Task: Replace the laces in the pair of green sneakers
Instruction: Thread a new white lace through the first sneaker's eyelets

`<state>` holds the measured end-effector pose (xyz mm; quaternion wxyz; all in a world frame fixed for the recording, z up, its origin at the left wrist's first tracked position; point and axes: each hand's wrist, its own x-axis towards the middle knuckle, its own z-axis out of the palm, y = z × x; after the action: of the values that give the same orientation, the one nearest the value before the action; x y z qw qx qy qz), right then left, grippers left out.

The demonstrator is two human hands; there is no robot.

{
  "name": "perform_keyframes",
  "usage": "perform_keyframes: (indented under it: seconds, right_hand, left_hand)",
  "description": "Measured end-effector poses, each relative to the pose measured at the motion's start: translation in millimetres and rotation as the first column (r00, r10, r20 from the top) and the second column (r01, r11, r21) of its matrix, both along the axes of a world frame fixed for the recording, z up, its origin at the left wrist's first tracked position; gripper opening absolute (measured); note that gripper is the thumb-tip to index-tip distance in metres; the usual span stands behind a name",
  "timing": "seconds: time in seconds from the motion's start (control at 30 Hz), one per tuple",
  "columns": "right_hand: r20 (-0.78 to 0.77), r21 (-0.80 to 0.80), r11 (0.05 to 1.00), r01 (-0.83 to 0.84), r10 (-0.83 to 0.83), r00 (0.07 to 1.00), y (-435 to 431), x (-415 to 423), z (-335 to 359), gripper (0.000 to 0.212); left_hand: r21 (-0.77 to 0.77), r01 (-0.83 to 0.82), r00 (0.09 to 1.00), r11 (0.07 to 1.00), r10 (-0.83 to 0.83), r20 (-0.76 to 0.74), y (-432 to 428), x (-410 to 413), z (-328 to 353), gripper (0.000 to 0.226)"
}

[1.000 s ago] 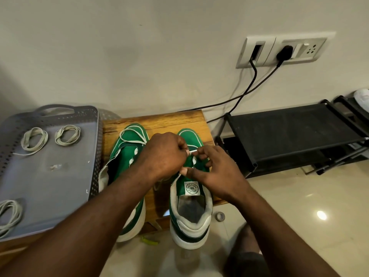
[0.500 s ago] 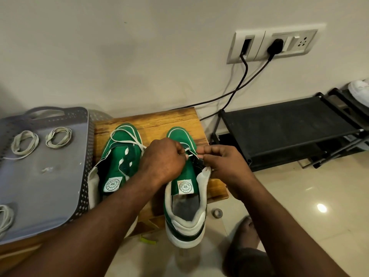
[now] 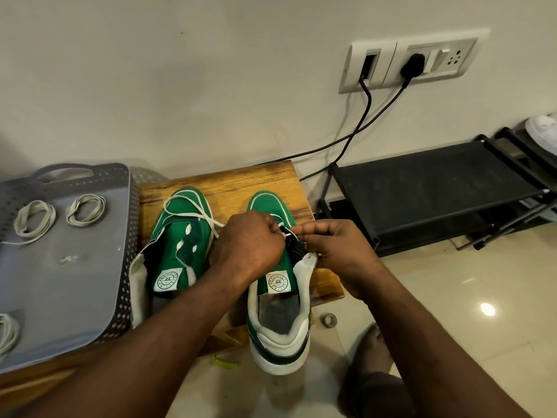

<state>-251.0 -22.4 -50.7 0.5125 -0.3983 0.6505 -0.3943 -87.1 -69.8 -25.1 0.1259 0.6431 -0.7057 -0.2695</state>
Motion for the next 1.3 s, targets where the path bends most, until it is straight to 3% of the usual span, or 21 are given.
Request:
perform_keyframes:
  seconds: [0.17,0.33,0.5,0.8,1.1,1.3]
  right_hand:
    - [-0.055,-0.028,0.999,0.037,-0.038,0.998,0,4,-3,0.027]
    - [-0.045,-0.026,0.999,0.044,-0.045,0.998,0,5,-5,0.026]
    - [0.006,-0.005,0.999,0.039,-0.039,0.999,0,5,-6,0.028]
    - [0.012,-0.008,0.999,0.035,-0.035,0.999,2,5,-4,0.027]
    - [0.023,-0.005,1.000,0.028,-0.028,0.999,-1,4,-7,0.029]
    - [0.014,0.006,0.999,0.031,-0.031,0.999,-1,6,-4,0.033]
  left_hand:
    - [-0.023,0.021,0.998,1.000,-0.020,0.056,3,-3,1,0.007]
    - [-0.131,0.006,1.000,0.991,-0.006,-0.001,4,-4,1,0.013]
    - [-0.081,0.047,0.995,0.996,-0.040,0.090,4,-5,1,0.012]
    - [-0.101,0.251,0.953,0.963,-0.228,0.197,1,-5,-1,0.013]
    - [-0.066,0.137,0.974,0.988,-0.122,0.192,-6,-2,0,0.011]
    - [-0.077,0.159,0.972,0.984,-0.143,0.184,-8,4,-3,0.013]
